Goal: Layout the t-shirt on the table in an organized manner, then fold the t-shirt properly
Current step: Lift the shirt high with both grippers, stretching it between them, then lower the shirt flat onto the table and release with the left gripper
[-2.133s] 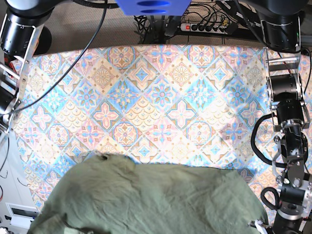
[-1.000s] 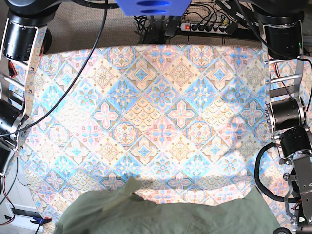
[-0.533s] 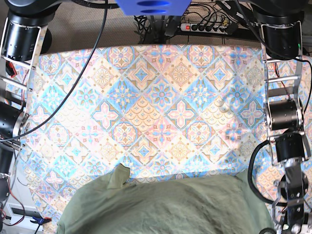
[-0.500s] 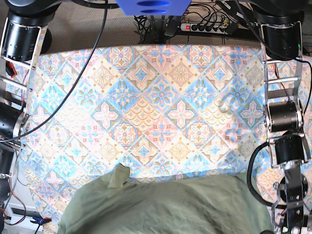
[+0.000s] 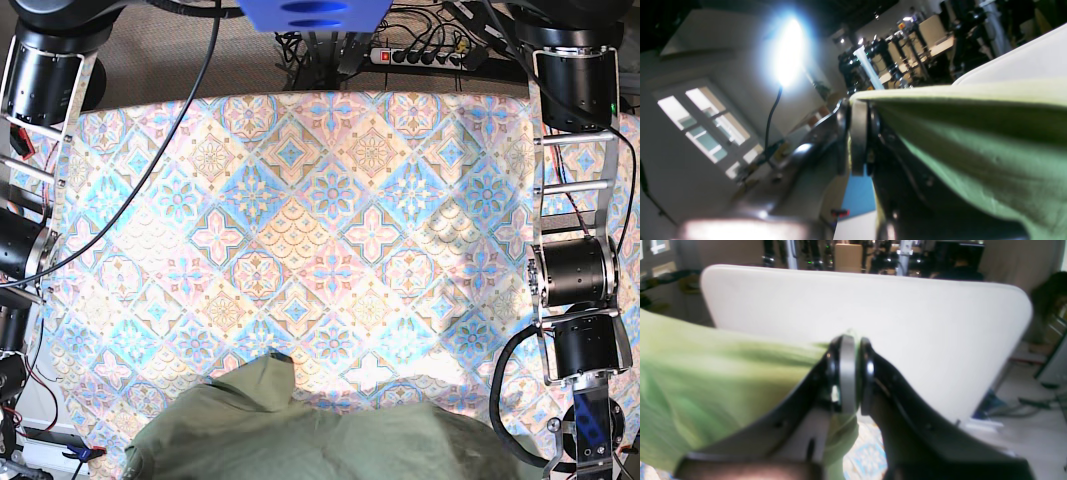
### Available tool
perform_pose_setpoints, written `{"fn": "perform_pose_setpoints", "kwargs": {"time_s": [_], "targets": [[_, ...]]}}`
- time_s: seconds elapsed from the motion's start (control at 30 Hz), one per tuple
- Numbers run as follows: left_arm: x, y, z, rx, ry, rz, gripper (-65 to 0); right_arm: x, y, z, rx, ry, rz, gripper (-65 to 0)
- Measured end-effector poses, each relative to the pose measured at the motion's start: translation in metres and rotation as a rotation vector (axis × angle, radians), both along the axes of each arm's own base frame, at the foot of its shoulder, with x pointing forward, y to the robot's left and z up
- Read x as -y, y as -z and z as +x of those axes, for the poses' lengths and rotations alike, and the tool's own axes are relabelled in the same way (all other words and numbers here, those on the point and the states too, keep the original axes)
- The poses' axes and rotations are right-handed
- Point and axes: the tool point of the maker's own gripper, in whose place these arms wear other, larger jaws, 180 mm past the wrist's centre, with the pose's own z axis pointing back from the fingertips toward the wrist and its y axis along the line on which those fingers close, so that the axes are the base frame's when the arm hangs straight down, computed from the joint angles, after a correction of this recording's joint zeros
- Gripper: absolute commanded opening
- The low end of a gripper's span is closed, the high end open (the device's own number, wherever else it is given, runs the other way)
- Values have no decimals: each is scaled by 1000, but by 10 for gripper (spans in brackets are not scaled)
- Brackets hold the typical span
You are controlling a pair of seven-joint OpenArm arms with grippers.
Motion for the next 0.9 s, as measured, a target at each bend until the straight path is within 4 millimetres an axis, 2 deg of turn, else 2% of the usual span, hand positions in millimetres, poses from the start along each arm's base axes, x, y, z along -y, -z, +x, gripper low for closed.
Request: {"fn": "perform_pose_setpoints", "kwargs": {"time_s": [0.07,0.17,0.23,0.3,0.37,0.43,0.5,0.6,0.67,0.73,0.8,0.9], "targets": [[-1,11,2,-18,-3,2,-650,-1,6,1,-19,-1,-3,-648],[-1,39,6,-67,-7,3,-650,-4,11,2,-50,-12,-11,-648],[1,52,-1,-88,-13,24,-650,-3,19,1,-110,-6,-33,-648],[-2,55,-13,-80,-17,58,-650,3,19,-4,-136,0,-78,-648],[-13,52,-17,-65,-41,61,-650,12,9,-8,-114,21,-90,-647],[-20,58,-11,-85,-56,48,-650,13,-11,-11,-44,19,-76,-647],[-11,72,-2,-126,-47,49,-650,12,-15,-10,-25,22,-94,-647],[16,98,7,-189,0,64,-650,-1,-6,-4,-19,24,-172,-647],[29,98,9,-189,29,56,-650,-10,-4,-2,0,9,-203,-648],[36,86,8,-164,40,50,-650,-16,-10,-1,38,1,-203,-648],[35,67,6,-124,39,48,-650,-20,-22,-2,88,-7,-194,-648],[36,61,5,-108,32,27,-650,-20,-26,-3,107,-10,-192,-648]]}}
